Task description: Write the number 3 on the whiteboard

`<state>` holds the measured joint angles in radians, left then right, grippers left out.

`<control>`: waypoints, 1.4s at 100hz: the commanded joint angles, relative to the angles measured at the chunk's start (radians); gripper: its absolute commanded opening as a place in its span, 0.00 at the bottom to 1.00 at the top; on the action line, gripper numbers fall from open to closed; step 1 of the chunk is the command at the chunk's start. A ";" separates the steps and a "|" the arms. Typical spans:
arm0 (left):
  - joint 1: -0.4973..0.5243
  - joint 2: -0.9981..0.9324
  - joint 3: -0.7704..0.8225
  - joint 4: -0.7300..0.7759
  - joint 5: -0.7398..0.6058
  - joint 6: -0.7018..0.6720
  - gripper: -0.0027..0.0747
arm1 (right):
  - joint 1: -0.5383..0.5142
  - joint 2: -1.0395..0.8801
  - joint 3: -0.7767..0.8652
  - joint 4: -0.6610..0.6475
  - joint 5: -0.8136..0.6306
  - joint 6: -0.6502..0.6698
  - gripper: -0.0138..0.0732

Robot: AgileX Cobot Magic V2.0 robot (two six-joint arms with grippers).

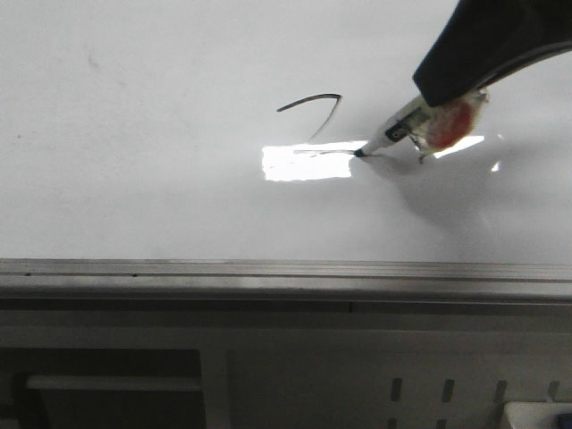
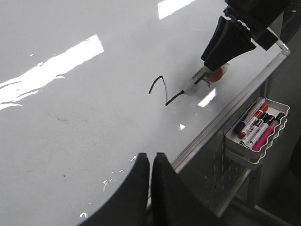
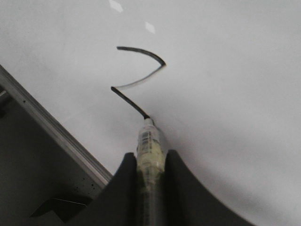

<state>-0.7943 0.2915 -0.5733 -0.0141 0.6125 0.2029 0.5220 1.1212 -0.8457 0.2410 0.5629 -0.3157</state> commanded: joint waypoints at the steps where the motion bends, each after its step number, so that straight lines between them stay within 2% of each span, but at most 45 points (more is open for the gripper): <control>1: -0.005 0.008 -0.027 0.002 -0.086 -0.013 0.01 | -0.027 -0.020 0.021 -0.080 -0.002 0.006 0.11; 17: -0.005 0.008 -0.027 0.002 -0.086 -0.013 0.01 | 0.019 -0.001 0.099 0.052 -0.094 0.027 0.11; 31: -0.005 0.008 -0.027 0.002 -0.086 -0.013 0.01 | 0.096 0.067 0.107 0.056 -0.164 0.027 0.11; 42: -0.005 0.008 -0.027 0.002 -0.086 -0.013 0.01 | 0.112 0.098 0.105 0.057 -0.168 0.027 0.11; 53: -0.005 0.008 -0.027 0.002 -0.086 -0.013 0.01 | 0.112 0.071 0.061 0.058 -0.105 0.033 0.11; 68: -0.005 0.008 -0.034 -0.028 -0.106 -0.013 0.03 | 0.151 -0.067 -0.099 0.027 0.000 0.025 0.11; 73: -0.005 0.012 -0.048 -0.049 -0.104 -0.013 0.10 | 0.183 -0.115 -0.158 0.026 0.017 -0.013 0.11; 78: -0.005 0.029 -0.070 -0.074 -0.100 -0.004 0.22 | 0.215 -0.146 -0.214 0.025 0.036 -0.072 0.11; 90: -0.005 0.121 -0.143 -0.135 -0.038 0.076 0.63 | 0.290 -0.158 -0.310 0.017 0.145 -0.200 0.11; 95: -0.005 0.174 -0.181 -0.159 -0.007 0.128 0.73 | 0.319 -0.144 -0.323 0.015 0.181 -0.248 0.11; 98: -0.005 0.206 -0.204 -0.181 0.009 0.183 0.75 | 0.336 -0.137 -0.323 0.015 0.187 -0.275 0.11; 108: -0.005 0.331 -0.281 -0.281 0.063 0.384 0.73 | 0.397 -0.107 -0.321 0.015 0.204 -0.365 0.11; 117: -0.005 0.420 -0.343 -0.360 0.121 0.510 0.69 | 0.447 -0.080 -0.321 0.015 0.179 -0.372 0.11; 140: -0.005 0.596 -0.456 -0.437 0.242 0.540 0.59 | 0.549 -0.067 -0.321 0.002 0.103 -0.398 0.11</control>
<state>-0.7943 0.8507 -0.9684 -0.3914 0.8732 0.7299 1.0462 1.0655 -1.1355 0.2428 0.7588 -0.6886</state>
